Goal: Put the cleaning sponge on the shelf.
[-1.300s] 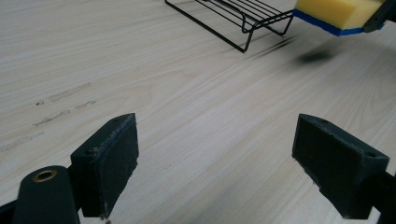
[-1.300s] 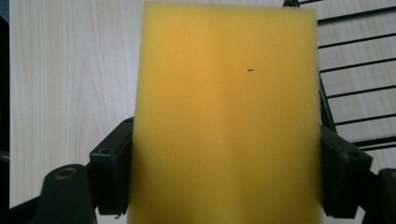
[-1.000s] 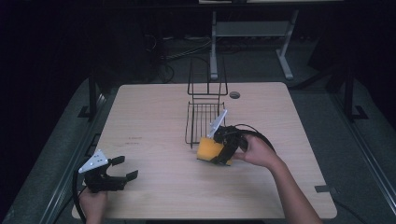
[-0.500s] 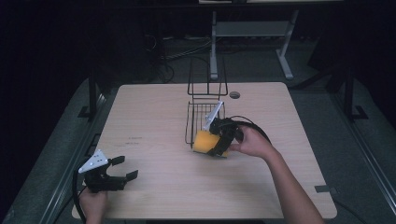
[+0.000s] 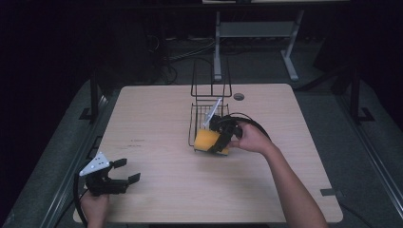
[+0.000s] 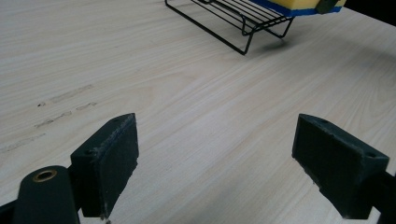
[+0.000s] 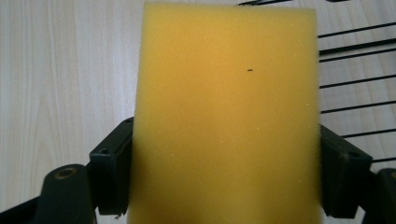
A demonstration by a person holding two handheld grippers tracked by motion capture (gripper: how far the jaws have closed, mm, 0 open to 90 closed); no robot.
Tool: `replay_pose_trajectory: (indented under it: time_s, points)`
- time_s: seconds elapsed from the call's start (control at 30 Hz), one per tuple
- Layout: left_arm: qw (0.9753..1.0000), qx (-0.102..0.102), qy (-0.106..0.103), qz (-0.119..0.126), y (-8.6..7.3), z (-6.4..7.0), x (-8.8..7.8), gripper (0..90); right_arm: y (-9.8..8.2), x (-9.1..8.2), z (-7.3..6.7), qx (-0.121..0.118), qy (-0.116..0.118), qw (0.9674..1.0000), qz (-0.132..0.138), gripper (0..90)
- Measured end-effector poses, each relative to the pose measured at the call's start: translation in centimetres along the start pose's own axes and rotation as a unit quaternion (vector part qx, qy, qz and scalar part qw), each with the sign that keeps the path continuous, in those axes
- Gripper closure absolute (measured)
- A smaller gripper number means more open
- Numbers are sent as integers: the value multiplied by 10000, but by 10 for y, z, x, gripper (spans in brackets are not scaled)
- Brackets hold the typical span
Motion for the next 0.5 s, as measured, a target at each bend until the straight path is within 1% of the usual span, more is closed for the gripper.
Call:
replay_pose_trajectory:
  time_s: [0.1, 0.17, 0.4, 0.43, 0.5]
  points:
    - [10000, -2, -1, 1, 0, 0, 0, 141, 1, 2, 4, 1, -12, 10000, -31, 213]
    - [10000, 2, -1, -2, 0, 0, 0, 141, 2, 3, 7, 23, 16, 10000, 42, 213]
    - [10000, 5, -12, -20, 0, 0, 1, 141, -1, 6, 18, 93, -35, 9999, 134, 213]
    - [10000, 5, -14, -19, 0, 0, 1, 141, -1, 6, 19, 109, -29, 9999, 106, 213]
    - [10000, 2, -12, -18, 0, 0, 1, 141, 1, 8, 21, 56, -67, 10000, 21, 213]
Point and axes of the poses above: each handheld gripper's, and its own axes: x roughly forward along the jaws, y roughly out of its top, z roughly to its right, the point moved 2 cm from there along x, roughly forward along the jaws, and after that the axes turned 12 degrees about z, right-handed, at the moved point
